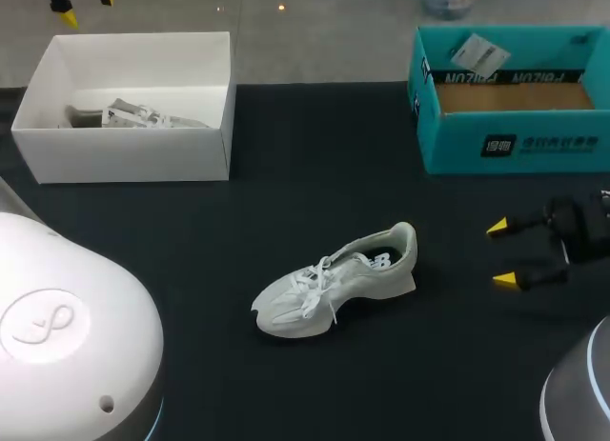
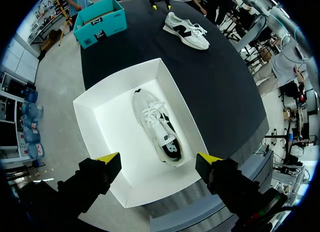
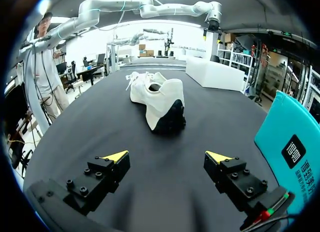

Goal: Take the shoe out of the shoebox, open the shoe tongue, remove and reinsert the insole, then place the shoe into the shoebox

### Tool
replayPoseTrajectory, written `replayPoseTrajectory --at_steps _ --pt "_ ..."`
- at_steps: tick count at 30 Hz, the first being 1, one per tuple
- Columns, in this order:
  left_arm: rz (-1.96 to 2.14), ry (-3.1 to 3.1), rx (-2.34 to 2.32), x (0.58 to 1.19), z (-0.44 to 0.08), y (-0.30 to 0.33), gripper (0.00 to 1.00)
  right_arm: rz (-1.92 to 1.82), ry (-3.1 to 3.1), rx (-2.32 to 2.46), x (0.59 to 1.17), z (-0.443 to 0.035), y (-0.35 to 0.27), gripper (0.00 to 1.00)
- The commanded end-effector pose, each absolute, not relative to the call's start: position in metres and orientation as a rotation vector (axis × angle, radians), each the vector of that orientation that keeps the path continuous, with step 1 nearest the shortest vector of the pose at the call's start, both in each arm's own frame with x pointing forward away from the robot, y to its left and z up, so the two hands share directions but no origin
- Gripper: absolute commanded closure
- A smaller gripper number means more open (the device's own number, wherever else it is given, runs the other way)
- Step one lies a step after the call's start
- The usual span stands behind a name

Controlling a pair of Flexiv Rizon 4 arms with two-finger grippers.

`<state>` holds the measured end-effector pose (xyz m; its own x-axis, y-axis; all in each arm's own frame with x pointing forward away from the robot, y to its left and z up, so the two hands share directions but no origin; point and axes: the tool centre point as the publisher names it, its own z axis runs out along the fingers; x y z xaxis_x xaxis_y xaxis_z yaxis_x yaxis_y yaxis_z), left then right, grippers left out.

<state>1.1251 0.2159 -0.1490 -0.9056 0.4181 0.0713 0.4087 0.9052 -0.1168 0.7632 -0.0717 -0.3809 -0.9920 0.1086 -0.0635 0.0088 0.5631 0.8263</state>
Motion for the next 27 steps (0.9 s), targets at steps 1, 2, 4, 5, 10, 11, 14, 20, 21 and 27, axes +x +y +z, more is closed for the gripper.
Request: replayPoseTrajectory --at_steps 1,2,4,5,10,11,14,20,21,27 --pt "0.151 -2.972 -0.648 1.1255 -0.1489 0.2163 0.00 1.422 2.682 0.096 0.7663 -0.3813 -0.0725 0.00" --pt "0.151 -2.972 -0.648 1.1255 -0.1489 0.2163 0.00 1.424 2.681 0.096 0.7666 -0.3809 -0.0738 0.00" --pt "0.151 -2.972 -0.648 1.1255 -0.1489 0.2163 0.00 1.426 2.676 0.103 0.7669 -0.3807 -0.0762 0.00" --pt "0.151 -2.972 -0.648 1.1255 -0.1489 0.2163 0.00 1.432 2.674 0.108 0.7668 -0.3800 -0.0760 0.00" --pt "0.151 -2.972 -0.648 1.1255 -0.1489 0.2163 0.00 1.440 2.671 0.117 0.7668 -0.3801 -0.0765 0.00" --pt "0.151 -2.972 -0.648 1.1255 -0.1489 0.2163 0.00 1.440 2.671 0.117 0.7668 -0.3801 -0.0765 0.00" --pt "0.151 -2.972 -0.648 1.1255 -0.1489 0.2163 0.00 1.440 2.671 0.117 0.7668 -0.3801 -0.0765 0.00" --pt "0.151 -2.972 -0.648 1.1255 -0.1489 0.2163 0.00 1.440 2.671 0.117 0.7668 -0.3801 -0.0765 0.00" --pt "0.151 -2.972 -0.648 1.1255 -0.1489 0.2163 0.00 1.440 2.671 0.117 0.7668 -0.3801 -0.0765 0.00" --pt "0.151 -2.972 -0.648 1.1255 -0.1489 0.2163 0.00 1.440 2.671 0.117 0.7668 -0.3801 -0.0765 0.00"
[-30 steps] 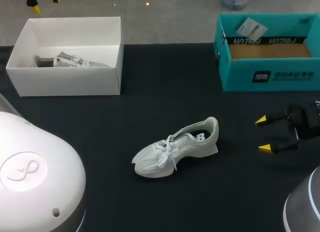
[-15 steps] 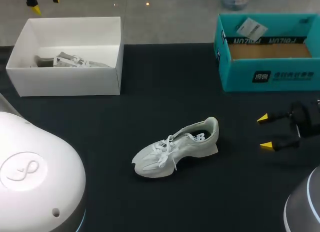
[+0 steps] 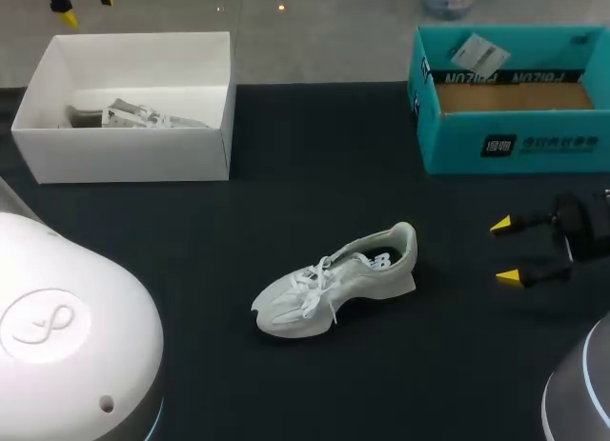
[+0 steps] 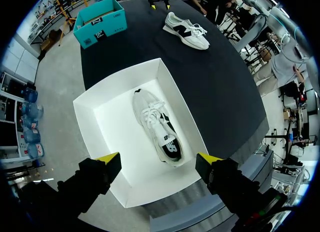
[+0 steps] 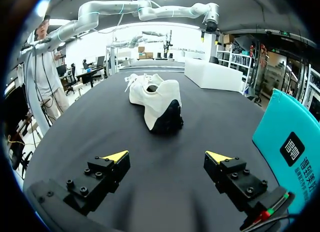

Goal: Take the shoe out of the shoebox, open the shoe tongue, remove and reinsert the insole, then place the shoe into the shoebox

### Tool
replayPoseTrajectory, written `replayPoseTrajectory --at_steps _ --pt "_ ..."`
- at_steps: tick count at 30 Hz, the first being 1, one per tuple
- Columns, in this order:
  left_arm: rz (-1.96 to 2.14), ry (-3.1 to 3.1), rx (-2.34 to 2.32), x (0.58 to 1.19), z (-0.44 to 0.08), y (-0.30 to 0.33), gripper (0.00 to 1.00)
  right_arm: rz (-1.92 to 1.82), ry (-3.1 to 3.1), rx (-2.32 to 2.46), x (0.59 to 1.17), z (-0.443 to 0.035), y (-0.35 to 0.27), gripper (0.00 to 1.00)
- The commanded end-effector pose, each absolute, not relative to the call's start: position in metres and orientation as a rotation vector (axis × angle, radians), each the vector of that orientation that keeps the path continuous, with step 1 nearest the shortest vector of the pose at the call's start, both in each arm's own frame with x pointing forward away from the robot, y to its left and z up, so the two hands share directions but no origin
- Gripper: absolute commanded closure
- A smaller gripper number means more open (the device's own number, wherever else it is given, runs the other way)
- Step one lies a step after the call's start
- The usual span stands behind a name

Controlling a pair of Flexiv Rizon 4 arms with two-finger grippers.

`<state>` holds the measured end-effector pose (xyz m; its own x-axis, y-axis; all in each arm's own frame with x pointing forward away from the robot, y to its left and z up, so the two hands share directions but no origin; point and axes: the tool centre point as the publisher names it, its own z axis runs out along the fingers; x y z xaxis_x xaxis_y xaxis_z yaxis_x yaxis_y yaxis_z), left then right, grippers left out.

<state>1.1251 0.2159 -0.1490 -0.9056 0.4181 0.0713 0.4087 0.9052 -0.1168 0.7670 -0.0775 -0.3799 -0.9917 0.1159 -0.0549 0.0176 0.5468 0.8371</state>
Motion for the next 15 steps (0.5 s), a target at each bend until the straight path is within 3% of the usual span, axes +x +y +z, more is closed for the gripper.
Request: replayPoseTrajectory --at_steps 1,15 --pt "0.151 -2.972 -0.648 1.126 -0.149 0.216 0.00 1.440 2.671 0.117 0.767 -0.380 -0.076 0.00" --pt "0.151 -2.972 -0.648 1.126 -0.149 0.216 0.00 1.444 2.671 -0.006 0.791 -0.380 -0.049 0.00"
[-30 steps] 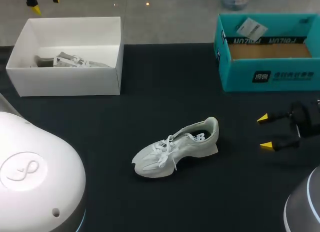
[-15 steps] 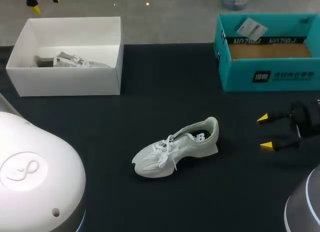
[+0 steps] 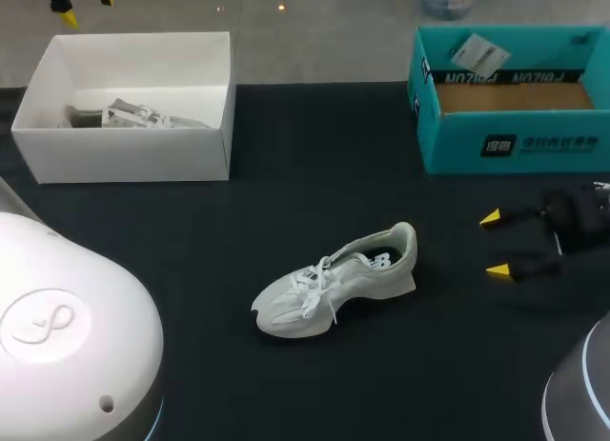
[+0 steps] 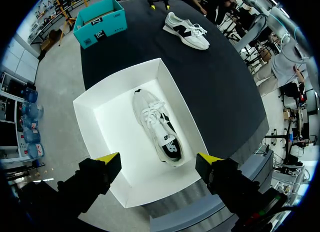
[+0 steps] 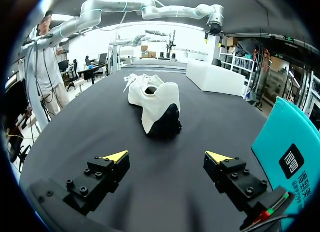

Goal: Take the shoe out of the shoebox, open the shoe tongue, remove and reinsert the insole, then place the shoe into the shoebox

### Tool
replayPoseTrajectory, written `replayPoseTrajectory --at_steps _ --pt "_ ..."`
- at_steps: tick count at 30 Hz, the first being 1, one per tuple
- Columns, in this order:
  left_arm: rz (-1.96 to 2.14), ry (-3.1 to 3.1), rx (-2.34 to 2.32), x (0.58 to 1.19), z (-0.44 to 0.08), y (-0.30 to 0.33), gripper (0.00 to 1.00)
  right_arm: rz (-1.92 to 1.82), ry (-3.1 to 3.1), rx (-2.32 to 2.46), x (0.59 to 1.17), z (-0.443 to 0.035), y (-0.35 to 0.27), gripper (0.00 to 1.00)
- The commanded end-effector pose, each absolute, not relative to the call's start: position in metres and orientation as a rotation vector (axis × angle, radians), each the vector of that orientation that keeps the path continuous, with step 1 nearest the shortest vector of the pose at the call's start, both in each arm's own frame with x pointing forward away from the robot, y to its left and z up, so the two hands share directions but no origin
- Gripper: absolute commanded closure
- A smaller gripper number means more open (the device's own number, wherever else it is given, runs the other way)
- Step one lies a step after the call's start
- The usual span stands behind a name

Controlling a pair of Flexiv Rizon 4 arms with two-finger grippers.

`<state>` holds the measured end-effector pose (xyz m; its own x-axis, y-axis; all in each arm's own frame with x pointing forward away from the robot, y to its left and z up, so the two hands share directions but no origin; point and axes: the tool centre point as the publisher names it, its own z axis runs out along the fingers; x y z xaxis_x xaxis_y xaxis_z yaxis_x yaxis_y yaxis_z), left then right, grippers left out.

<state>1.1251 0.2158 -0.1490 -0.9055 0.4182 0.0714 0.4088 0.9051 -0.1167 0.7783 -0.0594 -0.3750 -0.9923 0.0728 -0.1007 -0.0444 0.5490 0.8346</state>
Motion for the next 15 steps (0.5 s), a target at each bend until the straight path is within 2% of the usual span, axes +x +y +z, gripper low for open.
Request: replayPoseTrajectory --at_steps 1,15 --pt "0.151 -2.972 -0.648 1.126 -0.149 0.216 0.00 1.458 2.668 -0.017 0.793 -0.381 -0.046 0.00" --pt "0.151 -2.972 -0.648 1.126 -0.149 0.216 0.00 1.551 2.729 -0.197 0.814 -0.403 -0.003 0.00"
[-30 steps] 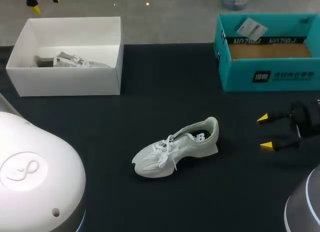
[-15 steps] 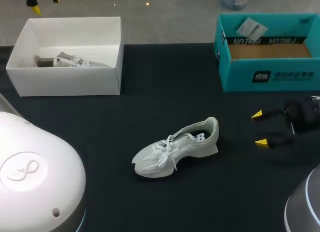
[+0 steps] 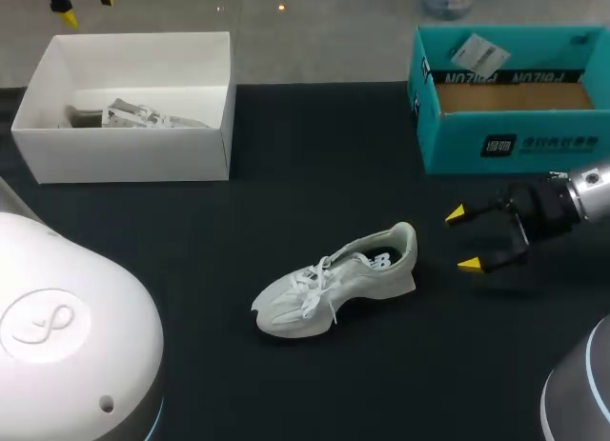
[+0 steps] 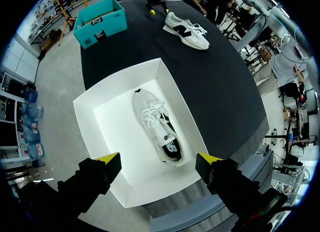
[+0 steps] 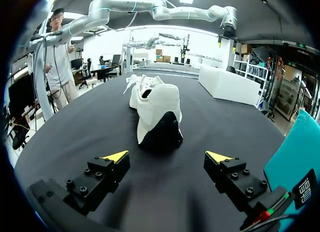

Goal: Take the shoe out of the shoebox, open the shoe tongue, remove and reinsert the insole, then place the shoe into the shoebox

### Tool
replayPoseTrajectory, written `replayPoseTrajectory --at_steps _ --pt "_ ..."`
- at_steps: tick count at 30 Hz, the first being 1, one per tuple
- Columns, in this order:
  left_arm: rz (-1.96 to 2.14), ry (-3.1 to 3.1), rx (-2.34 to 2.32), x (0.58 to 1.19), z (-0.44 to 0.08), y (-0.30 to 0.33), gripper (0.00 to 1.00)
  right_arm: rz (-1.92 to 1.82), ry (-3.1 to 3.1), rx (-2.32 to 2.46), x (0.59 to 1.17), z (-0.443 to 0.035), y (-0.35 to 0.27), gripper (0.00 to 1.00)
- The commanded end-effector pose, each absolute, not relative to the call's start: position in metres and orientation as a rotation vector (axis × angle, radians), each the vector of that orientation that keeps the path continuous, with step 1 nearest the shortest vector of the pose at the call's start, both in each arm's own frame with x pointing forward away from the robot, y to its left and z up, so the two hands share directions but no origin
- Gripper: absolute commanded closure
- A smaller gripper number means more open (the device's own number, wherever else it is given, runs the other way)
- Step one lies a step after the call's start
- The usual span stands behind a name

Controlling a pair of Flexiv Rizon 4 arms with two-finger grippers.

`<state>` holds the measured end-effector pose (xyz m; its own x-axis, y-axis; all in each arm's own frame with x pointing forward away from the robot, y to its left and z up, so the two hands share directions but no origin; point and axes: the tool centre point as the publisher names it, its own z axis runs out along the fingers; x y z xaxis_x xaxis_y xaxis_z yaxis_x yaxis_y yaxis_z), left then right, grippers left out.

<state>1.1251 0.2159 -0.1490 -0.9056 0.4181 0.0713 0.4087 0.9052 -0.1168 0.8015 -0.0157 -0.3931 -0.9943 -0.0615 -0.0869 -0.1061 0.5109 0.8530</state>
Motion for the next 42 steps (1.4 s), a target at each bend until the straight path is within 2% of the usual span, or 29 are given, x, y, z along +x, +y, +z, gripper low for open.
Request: replayPoseTrajectory --at_steps 1,23,42 --pt "0.151 -2.972 -0.648 1.126 -0.149 0.216 0.00 1.551 2.734 -0.205 0.815 -0.404 0.000 0.00" --pt "0.151 -2.972 -0.648 1.126 -0.149 0.216 0.00 1.627 2.797 -0.397 0.805 -0.409 0.060 0.00" --pt "0.151 -2.972 -0.648 1.126 -0.149 0.216 0.00 1.663 2.807 -0.434 0.790 -0.413 0.085 0.00"
